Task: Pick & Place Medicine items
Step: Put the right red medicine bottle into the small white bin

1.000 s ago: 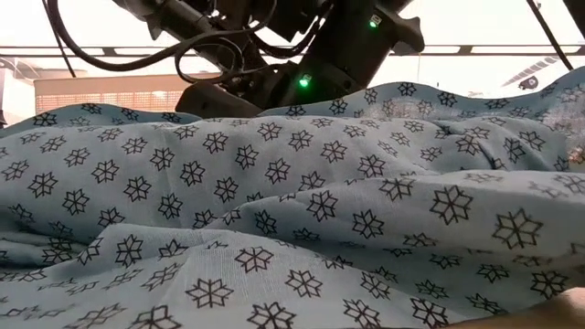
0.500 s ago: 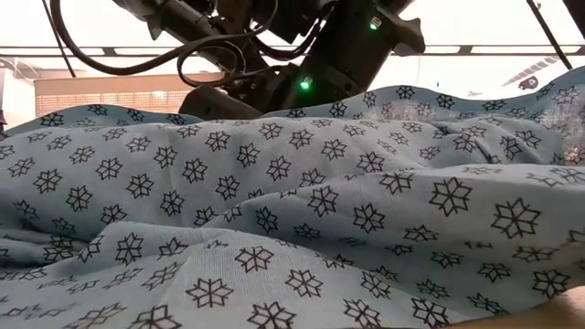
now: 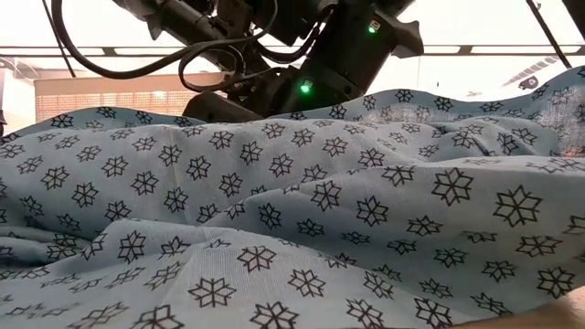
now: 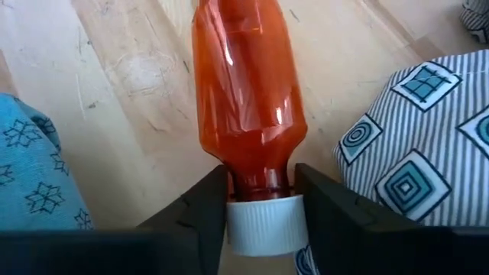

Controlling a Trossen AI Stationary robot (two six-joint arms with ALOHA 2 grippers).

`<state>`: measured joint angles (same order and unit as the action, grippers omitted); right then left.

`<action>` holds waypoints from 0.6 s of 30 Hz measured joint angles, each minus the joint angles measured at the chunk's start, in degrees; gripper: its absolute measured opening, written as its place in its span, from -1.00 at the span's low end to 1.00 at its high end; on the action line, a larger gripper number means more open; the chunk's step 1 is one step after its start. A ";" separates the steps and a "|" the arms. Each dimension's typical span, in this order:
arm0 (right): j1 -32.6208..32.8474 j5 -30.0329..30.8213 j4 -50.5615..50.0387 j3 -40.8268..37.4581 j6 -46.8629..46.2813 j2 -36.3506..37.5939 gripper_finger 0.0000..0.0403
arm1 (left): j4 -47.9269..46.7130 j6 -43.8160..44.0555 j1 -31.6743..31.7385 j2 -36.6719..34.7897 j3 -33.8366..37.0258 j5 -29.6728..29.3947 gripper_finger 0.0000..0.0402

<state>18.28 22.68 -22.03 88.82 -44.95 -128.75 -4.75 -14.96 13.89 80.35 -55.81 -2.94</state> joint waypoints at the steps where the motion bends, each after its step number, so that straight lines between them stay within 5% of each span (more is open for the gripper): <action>1: 0.00 0.00 0.08 0.00 0.05 0.00 -0.33 | 0.00 0.00 0.00 -0.01 0.00 0.00 0.73; 18: 0.12 -0.14 -0.09 -0.13 2.04 1.21 -0.40 | 0.00 -0.01 0.00 0.00 0.00 0.00 0.73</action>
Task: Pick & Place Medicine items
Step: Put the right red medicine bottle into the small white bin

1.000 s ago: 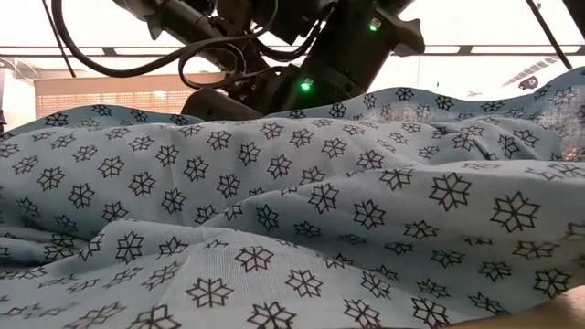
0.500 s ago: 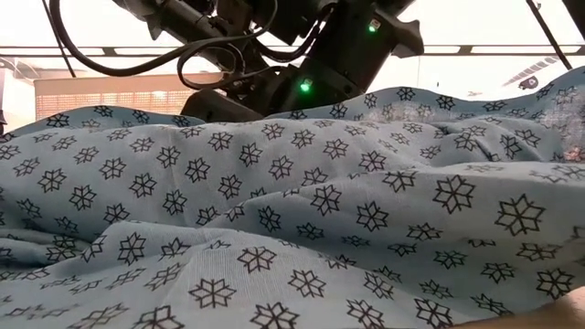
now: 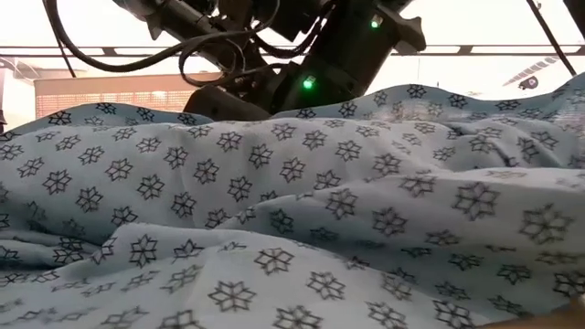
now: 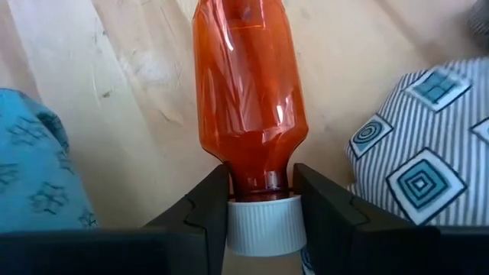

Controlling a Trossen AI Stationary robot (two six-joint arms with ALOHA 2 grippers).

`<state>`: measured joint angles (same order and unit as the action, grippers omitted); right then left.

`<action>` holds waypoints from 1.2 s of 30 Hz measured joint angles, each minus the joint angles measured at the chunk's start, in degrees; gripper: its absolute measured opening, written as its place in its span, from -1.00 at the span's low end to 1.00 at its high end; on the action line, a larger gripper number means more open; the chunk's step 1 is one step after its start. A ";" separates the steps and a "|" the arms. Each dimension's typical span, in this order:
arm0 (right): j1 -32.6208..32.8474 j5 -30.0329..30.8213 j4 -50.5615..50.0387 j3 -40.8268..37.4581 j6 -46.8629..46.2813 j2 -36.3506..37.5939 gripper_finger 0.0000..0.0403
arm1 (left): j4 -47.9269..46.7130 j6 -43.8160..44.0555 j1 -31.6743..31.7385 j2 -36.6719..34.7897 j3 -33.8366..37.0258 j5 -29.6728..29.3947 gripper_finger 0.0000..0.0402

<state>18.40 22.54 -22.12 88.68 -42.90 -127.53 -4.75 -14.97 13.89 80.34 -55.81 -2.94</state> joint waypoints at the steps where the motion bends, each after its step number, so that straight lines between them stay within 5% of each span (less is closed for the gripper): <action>1: 0.10 0.40 -0.20 -0.04 0.26 0.38 -0.40 | 0.00 0.01 0.00 0.01 0.00 0.01 0.73; 27: 1.58 3.43 -7.31 0.02 7.05 10.76 -0.33 | -0.39 -0.01 -0.02 -0.01 0.00 0.00 0.73; 36: 4.71 13.30 -15.31 -1.68 3.21 18.38 -0.35 | -0.66 -0.01 -0.02 -0.04 0.00 0.02 0.73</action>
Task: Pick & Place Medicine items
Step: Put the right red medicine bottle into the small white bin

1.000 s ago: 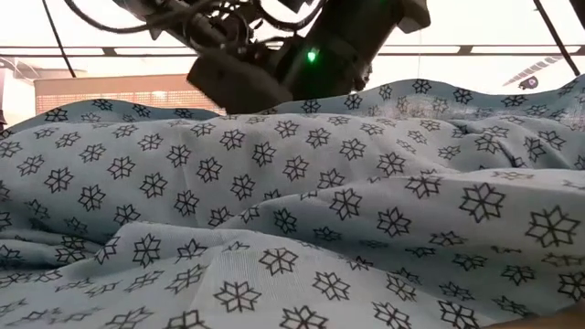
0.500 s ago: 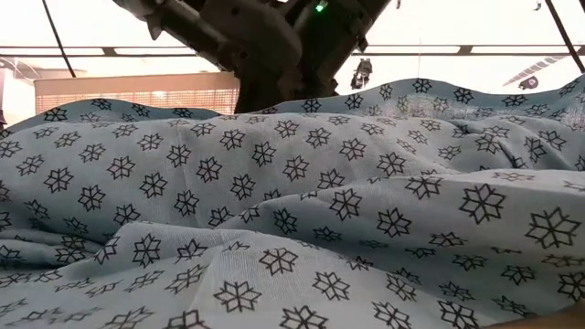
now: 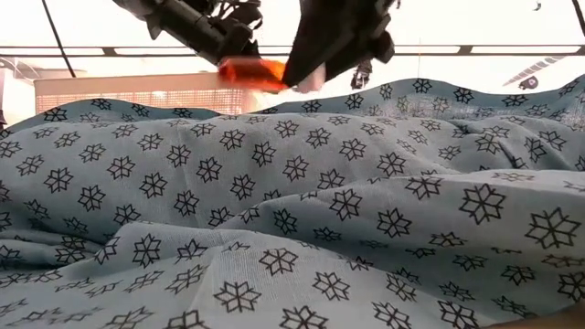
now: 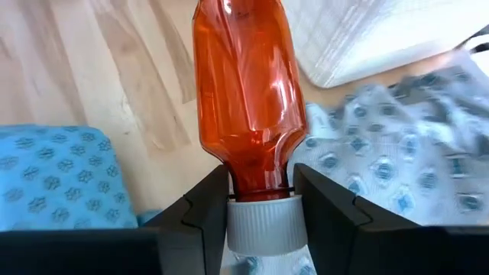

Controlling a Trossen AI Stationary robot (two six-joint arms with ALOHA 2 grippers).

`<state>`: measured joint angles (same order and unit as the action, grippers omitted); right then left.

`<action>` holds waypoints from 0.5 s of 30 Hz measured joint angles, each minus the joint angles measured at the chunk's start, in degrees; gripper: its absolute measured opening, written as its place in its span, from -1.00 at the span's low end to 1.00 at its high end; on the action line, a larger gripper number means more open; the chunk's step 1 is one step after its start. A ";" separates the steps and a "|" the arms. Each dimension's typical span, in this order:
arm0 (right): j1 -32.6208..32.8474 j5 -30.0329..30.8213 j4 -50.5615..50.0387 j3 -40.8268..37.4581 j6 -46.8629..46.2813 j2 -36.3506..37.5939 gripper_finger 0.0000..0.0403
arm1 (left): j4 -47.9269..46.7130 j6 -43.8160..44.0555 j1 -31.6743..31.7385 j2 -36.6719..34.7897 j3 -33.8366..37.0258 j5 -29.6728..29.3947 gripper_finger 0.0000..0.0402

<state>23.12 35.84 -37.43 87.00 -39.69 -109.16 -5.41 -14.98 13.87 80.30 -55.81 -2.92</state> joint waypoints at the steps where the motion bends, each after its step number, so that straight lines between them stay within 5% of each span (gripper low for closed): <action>1: 0.22 0.24 -0.31 -0.56 0.13 1.07 -0.34 | -0.08 -0.02 0.00 -0.01 0.00 0.00 0.73; 15: 0.18 0.14 4.32 -17.01 4.80 16.66 -0.34 | -0.30 -0.02 0.00 -0.01 0.00 0.00 0.73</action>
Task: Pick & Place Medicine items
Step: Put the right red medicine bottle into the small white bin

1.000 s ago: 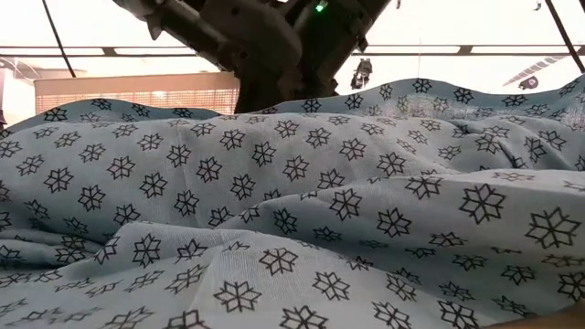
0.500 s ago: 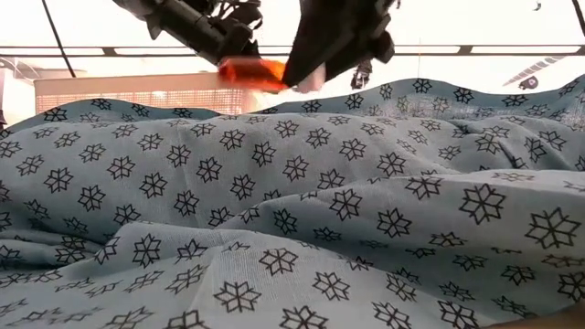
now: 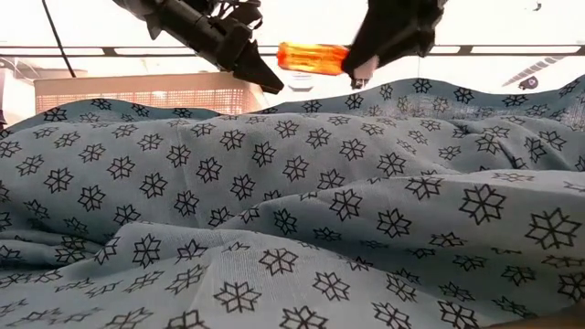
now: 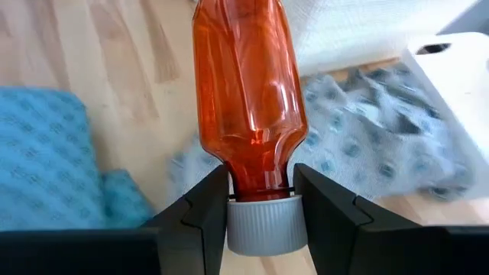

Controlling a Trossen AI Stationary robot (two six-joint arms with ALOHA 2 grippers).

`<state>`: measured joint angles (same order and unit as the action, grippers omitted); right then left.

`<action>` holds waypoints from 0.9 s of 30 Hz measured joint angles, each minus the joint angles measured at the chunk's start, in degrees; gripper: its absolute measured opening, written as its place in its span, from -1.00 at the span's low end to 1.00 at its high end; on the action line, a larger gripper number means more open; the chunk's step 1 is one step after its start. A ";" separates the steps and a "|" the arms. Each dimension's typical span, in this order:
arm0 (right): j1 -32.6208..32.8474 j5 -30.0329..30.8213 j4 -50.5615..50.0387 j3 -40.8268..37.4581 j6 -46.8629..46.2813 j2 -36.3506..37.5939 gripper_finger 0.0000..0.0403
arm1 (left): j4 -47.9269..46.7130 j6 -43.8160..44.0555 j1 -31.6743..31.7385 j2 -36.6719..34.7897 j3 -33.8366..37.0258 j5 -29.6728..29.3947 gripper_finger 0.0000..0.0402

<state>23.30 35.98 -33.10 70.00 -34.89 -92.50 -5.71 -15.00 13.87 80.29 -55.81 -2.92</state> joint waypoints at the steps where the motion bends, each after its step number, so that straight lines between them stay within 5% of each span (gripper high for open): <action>1: -0.29 -0.02 0.20 -1.47 0.99 1.11 -0.34 | -0.06 0.00 0.00 0.00 0.00 -0.02 0.73; 7: -3.27 -1.53 8.70 -11.16 7.56 7.91 -0.34 | -0.02 0.00 0.00 0.00 0.00 0.00 0.73; 16: -16.21 -14.17 20.16 -23.62 20.30 18.44 -0.34 | -0.11 0.00 0.00 0.00 0.00 -0.01 0.73; 27: -35.19 -29.68 24.73 -26.25 34.46 21.15 -0.33 | -0.11 0.00 0.00 0.00 0.00 -0.02 0.73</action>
<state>-11.89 6.30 -8.38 43.75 -0.44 -71.35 -5.82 -15.00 13.87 80.29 -55.81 -2.94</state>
